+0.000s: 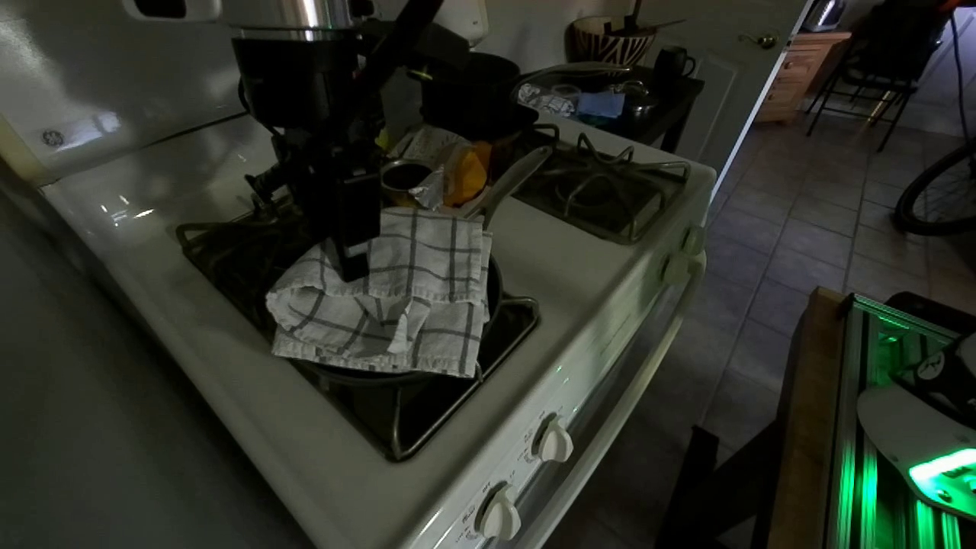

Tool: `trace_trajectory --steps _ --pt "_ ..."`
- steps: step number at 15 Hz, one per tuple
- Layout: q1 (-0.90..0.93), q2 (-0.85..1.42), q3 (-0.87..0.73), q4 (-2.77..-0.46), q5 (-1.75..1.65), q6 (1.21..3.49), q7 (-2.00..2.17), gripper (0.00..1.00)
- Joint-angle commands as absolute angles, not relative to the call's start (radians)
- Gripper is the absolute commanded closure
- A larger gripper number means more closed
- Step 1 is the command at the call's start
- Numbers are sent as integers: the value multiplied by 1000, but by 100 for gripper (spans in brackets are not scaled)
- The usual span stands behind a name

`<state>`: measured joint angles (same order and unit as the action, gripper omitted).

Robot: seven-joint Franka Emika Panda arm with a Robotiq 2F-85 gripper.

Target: Remove the towel from the pan

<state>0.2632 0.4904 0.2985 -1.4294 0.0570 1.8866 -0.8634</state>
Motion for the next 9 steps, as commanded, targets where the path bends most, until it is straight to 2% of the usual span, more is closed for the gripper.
trace_trajectory --steps 1,4,9 --pt "266 455 294 -1446 26 1878 -859 77" --pt "256 403 295 -1488 32 1896 -857 98" --pt "224 296 294 -1559 74 1906 -852 100"
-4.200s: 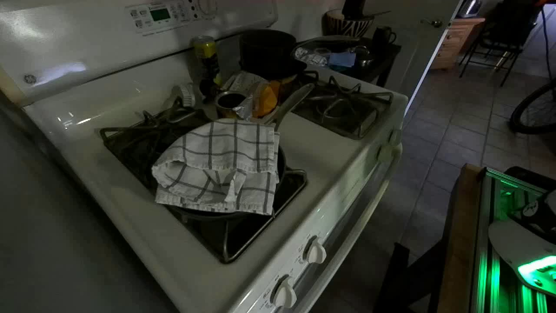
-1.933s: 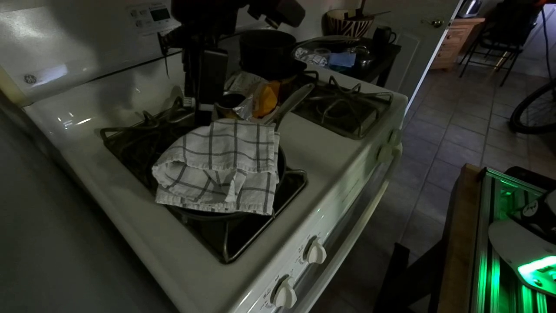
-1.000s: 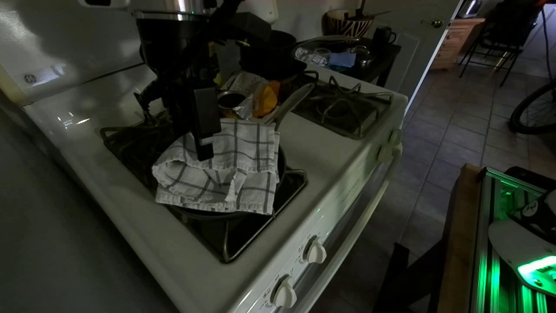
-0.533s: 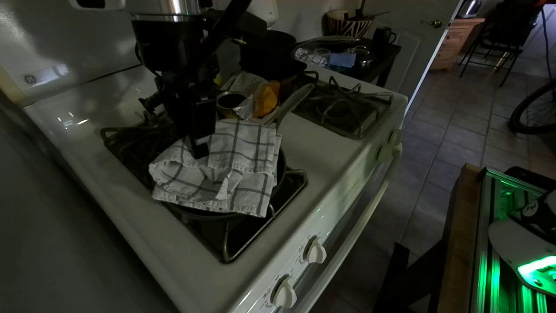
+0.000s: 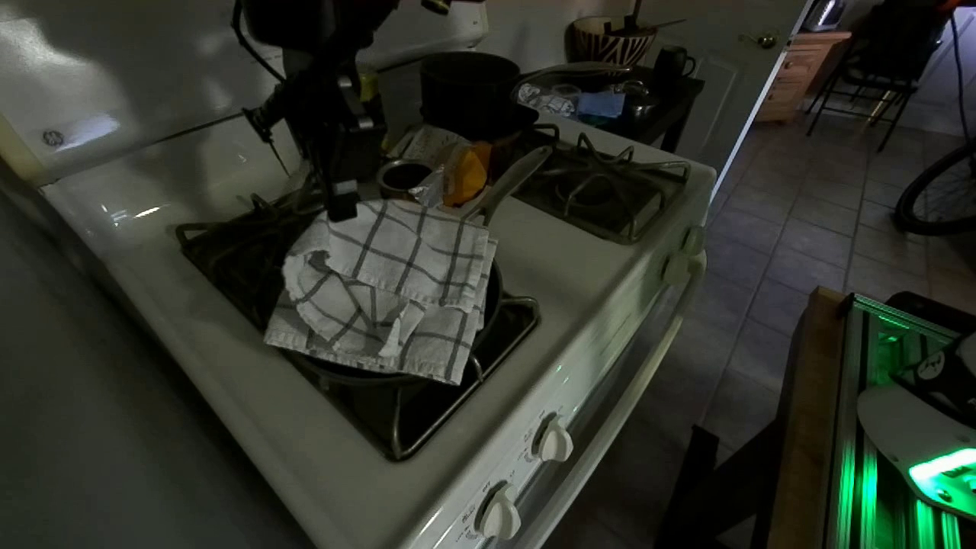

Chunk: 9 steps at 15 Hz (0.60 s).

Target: Remove the towel from the pan

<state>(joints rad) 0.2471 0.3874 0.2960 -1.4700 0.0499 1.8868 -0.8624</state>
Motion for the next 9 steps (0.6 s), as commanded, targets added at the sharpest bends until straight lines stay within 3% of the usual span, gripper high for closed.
trace_trajectory --steps 1,9 --pt "218 284 290 -1561 84 1913 -837 100" --pt "220 265 264 -1503 97 1915 -611 100"
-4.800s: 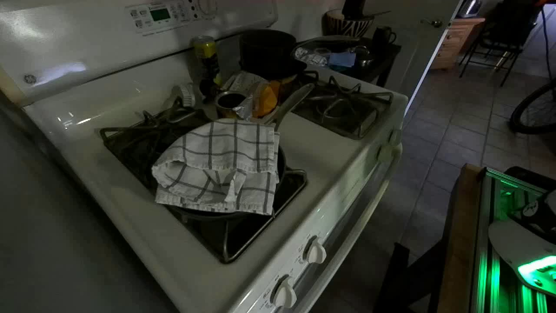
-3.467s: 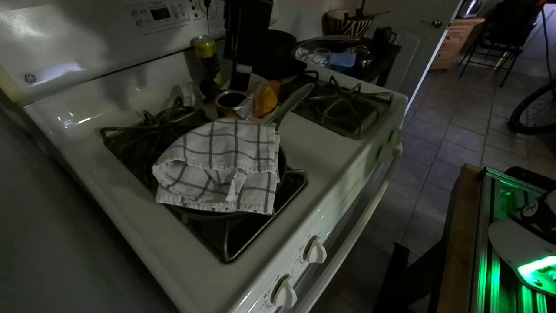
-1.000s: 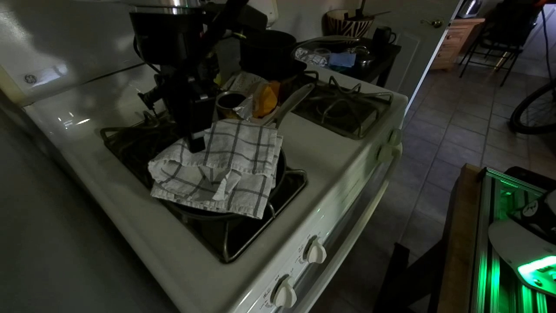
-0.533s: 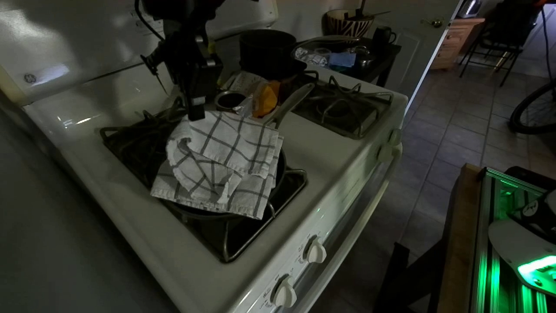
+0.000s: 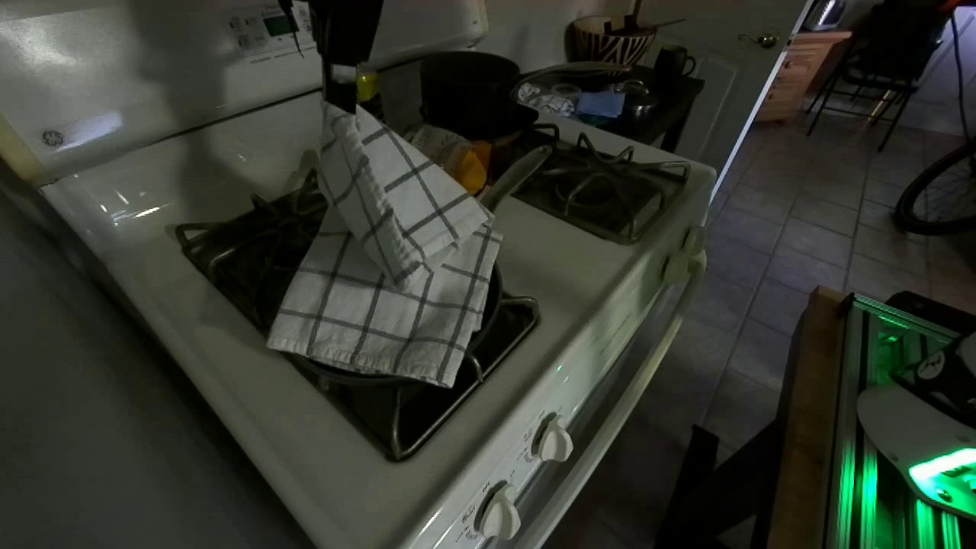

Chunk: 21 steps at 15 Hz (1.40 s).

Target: Remove the towel from the pan

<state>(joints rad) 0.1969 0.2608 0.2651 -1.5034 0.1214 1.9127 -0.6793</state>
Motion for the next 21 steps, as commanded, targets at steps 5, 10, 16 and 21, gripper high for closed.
trace_trajectory --steps 5,10,16,21 --pt "278 291 280 -1501 -17 1767 -562 100" --pt "260 303 305 -1518 148 1824 -476 59" --pt "141 136 242 -1768 309 1890 -467 13" --pt "124 120 221 -1925 396 1993 -467 0"
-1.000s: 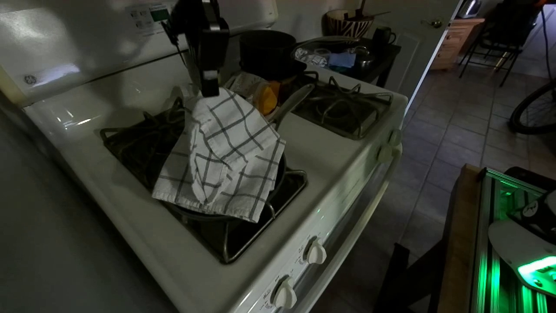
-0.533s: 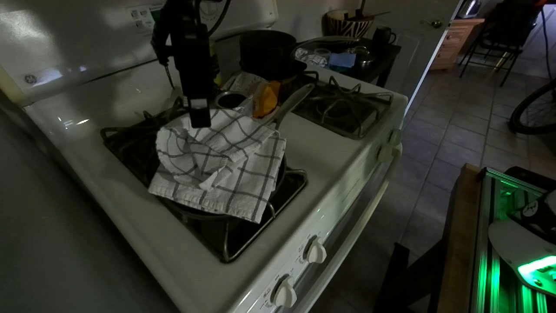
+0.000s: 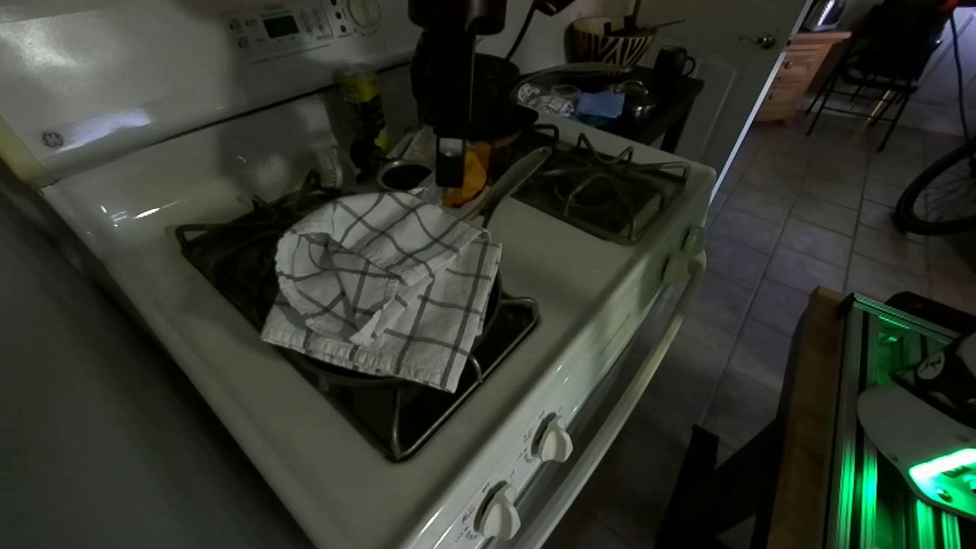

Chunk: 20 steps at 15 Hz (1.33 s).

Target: Remove the towel from the pan

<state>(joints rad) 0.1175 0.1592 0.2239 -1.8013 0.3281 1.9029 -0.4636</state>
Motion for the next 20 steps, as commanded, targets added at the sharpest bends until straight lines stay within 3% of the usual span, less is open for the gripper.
trace_trajectory --steps 1,5,9,11,20 --pt "125 117 221 -1953 416 2033 -462 0" --pt "133 124 233 -2035 514 2248 -457 0" --pt "131 126 236 -2063 550 2316 -461 0" --pt "135 136 244 -2054 564 2308 -472 26" --pt "141 113 254 -2056 611 2316 -485 96"
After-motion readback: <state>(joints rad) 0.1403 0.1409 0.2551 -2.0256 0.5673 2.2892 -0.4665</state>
